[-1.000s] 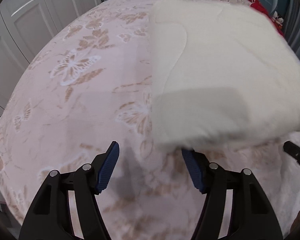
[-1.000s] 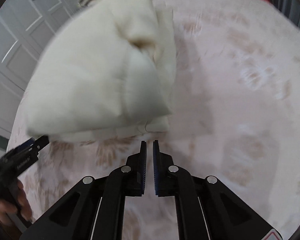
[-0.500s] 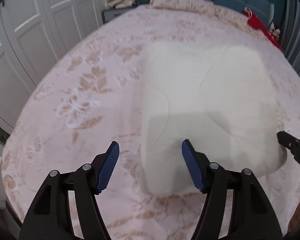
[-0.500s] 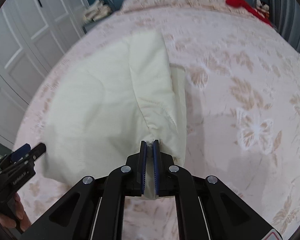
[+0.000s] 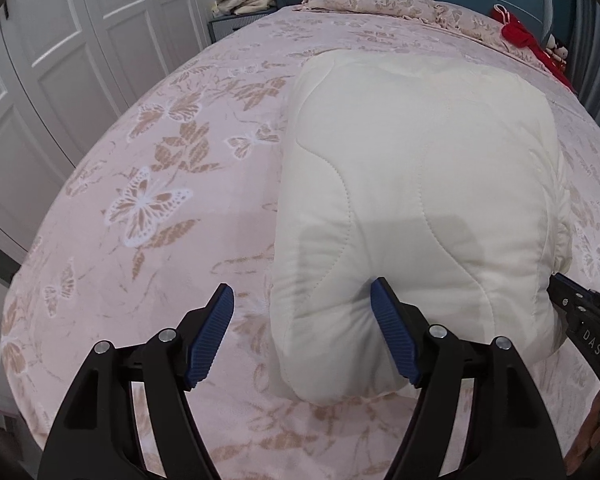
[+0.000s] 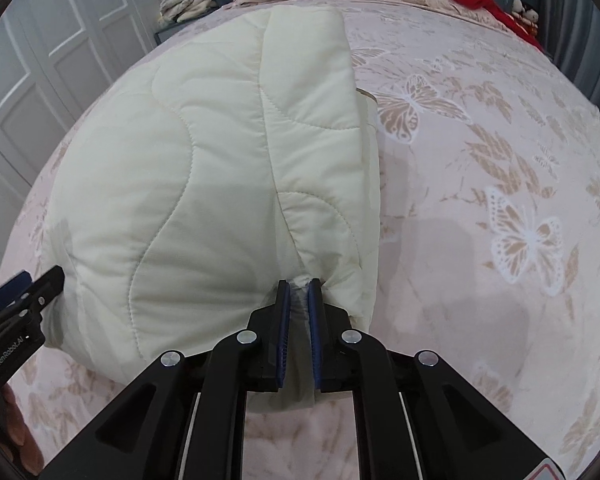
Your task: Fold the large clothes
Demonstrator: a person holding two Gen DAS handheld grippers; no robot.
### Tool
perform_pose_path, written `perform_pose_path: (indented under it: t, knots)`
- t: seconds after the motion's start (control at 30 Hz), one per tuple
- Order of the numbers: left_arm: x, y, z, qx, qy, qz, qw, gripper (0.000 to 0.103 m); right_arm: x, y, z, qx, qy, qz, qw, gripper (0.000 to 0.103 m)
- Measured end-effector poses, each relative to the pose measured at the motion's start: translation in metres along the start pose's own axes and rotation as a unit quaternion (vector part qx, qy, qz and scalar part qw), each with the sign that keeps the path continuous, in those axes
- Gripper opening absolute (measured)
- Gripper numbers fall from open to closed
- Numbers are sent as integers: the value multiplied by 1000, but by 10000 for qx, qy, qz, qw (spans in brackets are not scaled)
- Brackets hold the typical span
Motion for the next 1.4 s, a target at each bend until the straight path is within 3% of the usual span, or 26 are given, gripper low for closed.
perform_pose_path:
  t: [0.23, 0.3, 0.4, 0.67, 0.9, 1.4]
  knots:
    - [50, -27, 4, -15, -165, -157, 9997, 68, 85, -34, 17, 140, 264, -465, 9985, 24]
    - [71, -42, 7, 28, -224, -266, 9994, 71, 106, -49, 22, 201, 258, -625, 9975, 53]
    - [99, -64, 10, 143, -191, -511, 9984, 86, 133, -78, 31, 315, 190, -943, 9949, 64]
    - [133, -120, 14, 224, -181, -566, 9980, 88, 161, -141, 35, 303, 139, -1077, 9936, 66]
    - [148, -162, 17, 290, -173, -493, 9982, 89, 175, -181, 36, 312, -277, -1365, 9898, 86]
    - [171, -208, 31, 420, 65, -688, 9967, 91, 186, -237, 41, 96, 0, -1381, 9904, 86]
Point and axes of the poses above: each gripper's, at about its wrist camera, not at the fingertips, and x roughly against the way its jaws point, z to its left, y to its top, the point moved 2 cm from there along -x, roughly the way its jaws point, and after that the axes turned 10 degrees about z, right-handed, at the moved point
